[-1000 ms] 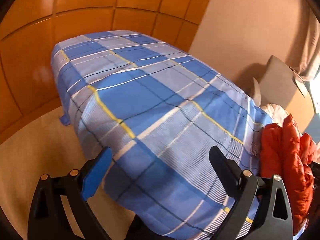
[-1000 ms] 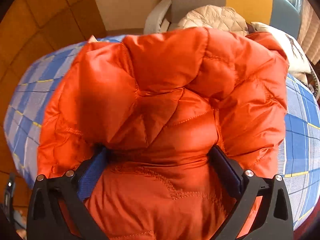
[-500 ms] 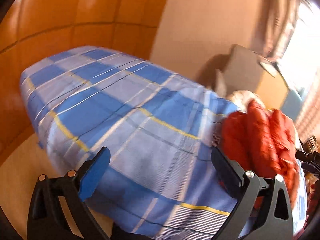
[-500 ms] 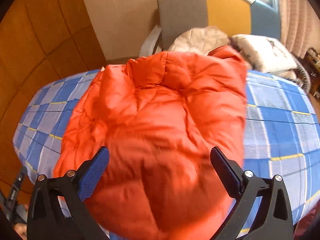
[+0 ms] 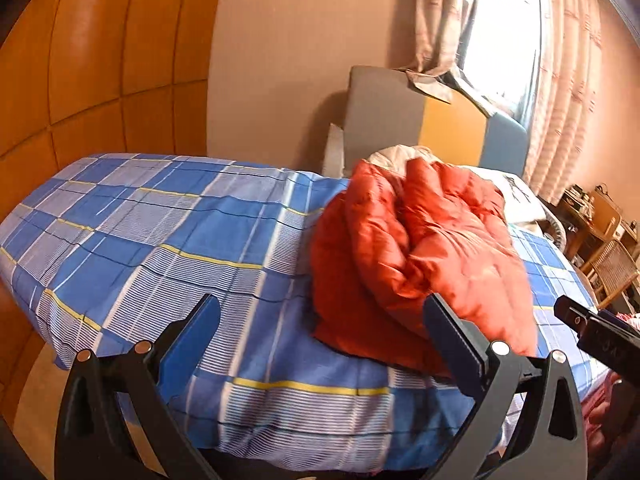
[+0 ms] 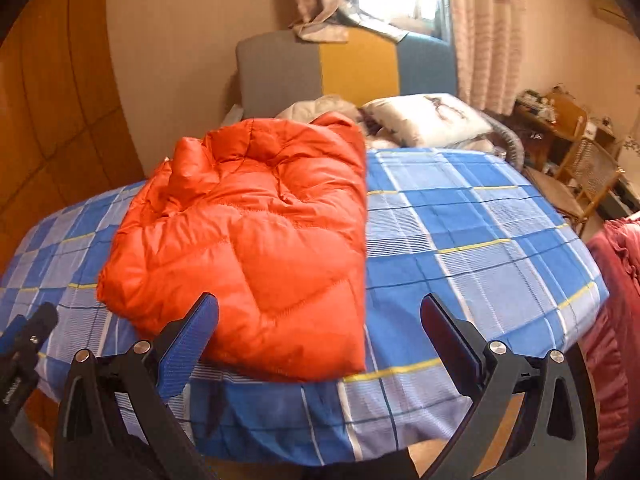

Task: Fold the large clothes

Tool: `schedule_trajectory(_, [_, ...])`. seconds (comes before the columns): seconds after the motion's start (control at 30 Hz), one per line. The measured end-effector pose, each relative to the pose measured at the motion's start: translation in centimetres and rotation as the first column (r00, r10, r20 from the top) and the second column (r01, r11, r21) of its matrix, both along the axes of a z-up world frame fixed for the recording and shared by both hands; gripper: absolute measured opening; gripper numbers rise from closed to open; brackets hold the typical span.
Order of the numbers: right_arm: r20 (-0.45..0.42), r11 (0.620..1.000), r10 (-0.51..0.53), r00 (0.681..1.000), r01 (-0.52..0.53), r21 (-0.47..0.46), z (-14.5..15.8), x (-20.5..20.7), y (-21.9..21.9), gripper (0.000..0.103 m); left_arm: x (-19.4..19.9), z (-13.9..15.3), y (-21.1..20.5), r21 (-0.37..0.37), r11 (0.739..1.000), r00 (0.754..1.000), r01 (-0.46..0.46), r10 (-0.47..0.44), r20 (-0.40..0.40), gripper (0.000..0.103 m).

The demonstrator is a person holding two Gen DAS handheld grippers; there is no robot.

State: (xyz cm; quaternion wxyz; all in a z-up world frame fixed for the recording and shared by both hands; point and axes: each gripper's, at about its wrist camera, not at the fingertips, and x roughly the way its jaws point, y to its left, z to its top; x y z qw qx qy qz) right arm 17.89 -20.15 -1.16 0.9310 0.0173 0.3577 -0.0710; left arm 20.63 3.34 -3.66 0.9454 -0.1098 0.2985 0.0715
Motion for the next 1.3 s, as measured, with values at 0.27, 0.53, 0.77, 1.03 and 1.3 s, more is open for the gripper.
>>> schedule_trajectory(0.27, [0.046, 1.000, 0.008, 0.999, -0.007, -0.026, 0.5, -2.4, 1.1, 0.100, -1.1, 0.2, -1.1, 0.005, 1.000, 1.000, 0.027, -0.027, -0.009, 0.101])
schedule_trajectory(0.53, [0.042, 1.000, -0.003, 0.999, 0.003, 0.008, -0.1, -3.6, 1.3, 0.100, -2.1, 0.9, -1.7, 0.081, 0.997, 1.000, -0.011, 0.010, 0.017, 0.101])
schedule_trajectory(0.77, [0.028, 1.000, -0.013, 1.000, 0.012, 0.018, -0.8, -4.2, 1.0, 0.100, -2.7, 1.1, -2.6, 0.126, 0.992, 0.999, 0.009, -0.014, 0.041, 0.101])
schedule_trajectory(1.03, [0.051, 0.999, -0.036, 0.998, 0.036, 0.013, -0.5, -4.7, 0.5, 0.100, -3.0, 1.1, -2.9, 0.122, 0.992, 0.998, 0.031, -0.036, 0.042, 0.101])
schedule_trajectory(1.3, [0.071, 0.998, -0.051, 0.996, 0.053, -0.016, -0.2, -5.3, 0.4, 0.100, -3.2, 1.0, -3.6, 0.143, 0.987, 0.996, 0.072, -0.078, 0.037, 0.101])
